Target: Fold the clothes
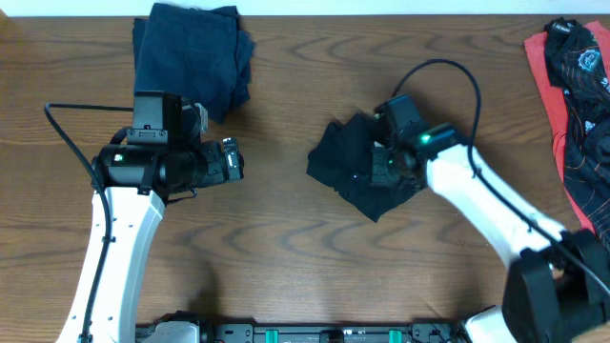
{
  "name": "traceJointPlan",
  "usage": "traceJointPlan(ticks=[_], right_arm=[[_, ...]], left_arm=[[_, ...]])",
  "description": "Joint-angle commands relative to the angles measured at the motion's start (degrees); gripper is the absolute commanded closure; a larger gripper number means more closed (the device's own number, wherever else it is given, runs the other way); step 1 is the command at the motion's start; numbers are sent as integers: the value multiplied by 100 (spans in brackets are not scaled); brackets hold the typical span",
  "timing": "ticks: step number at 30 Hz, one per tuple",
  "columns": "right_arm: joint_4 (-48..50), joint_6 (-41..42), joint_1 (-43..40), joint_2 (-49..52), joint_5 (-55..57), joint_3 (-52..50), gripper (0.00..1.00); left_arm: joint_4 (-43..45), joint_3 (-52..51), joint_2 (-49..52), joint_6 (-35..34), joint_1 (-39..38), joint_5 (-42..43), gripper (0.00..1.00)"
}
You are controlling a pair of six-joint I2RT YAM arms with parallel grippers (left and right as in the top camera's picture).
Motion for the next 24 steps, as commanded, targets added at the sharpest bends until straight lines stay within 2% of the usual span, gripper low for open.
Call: traceJointPlan(ticks=[1, 4, 12, 20, 24], right_arm=[[-28, -315, -570, 343, -1128, -48, 99], [-59, -466, -1027, 638, -1639, -48, 99], [96, -610, -1655, 850, -1399, -42, 99], [61, -623, -1692, -85, -1488, 13, 98], [199, -588, -1676, -861, -1495, 13, 92]], left_arm=[[-37, 22, 33, -28, 22, -59, 2], [-59, -20, 33, -28, 22, -59, 2], [-59, -129, 116, -31, 22, -57, 2], [-55, -131, 269, -31, 22, -52, 2], [-52, -131, 269, -31, 22, -52, 2]])
